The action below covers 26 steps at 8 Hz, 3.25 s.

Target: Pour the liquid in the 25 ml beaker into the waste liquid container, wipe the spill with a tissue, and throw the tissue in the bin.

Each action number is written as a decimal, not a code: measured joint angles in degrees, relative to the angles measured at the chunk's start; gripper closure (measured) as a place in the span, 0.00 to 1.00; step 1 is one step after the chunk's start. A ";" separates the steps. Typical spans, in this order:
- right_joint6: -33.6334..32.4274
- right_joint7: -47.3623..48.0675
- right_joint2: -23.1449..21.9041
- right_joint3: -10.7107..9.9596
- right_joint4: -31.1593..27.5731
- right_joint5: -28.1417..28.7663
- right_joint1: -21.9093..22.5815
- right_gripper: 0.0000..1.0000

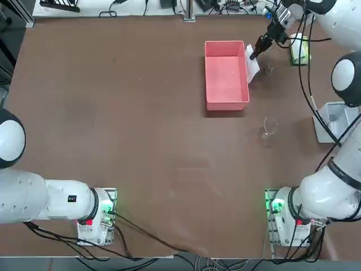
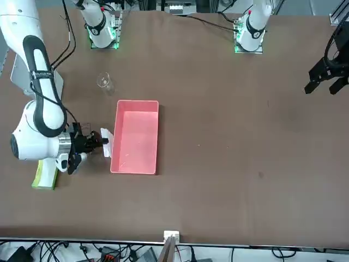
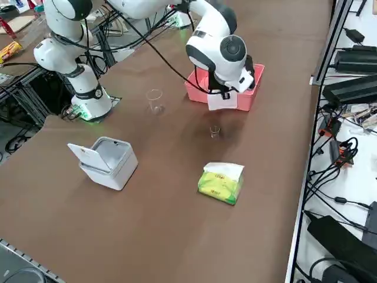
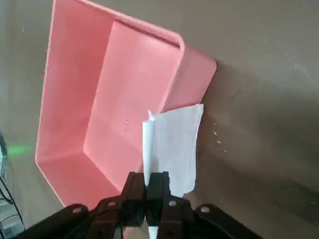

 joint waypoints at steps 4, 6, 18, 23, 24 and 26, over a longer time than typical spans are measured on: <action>2.67 -0.01 0.51 0.01 -2.80 0.01 -0.23 0.96; 3.78 -0.03 1.37 0.06 -2.93 0.02 -0.09 0.96; 10.66 -0.04 5.73 0.26 -3.56 2.75 2.80 0.96; 13.34 -1.46 7.87 0.20 -3.60 2.75 2.71 0.96; 13.45 -1.79 8.00 0.19 -3.60 2.94 2.64 0.96; 13.53 -2.17 8.00 0.20 -3.66 3.01 2.63 0.96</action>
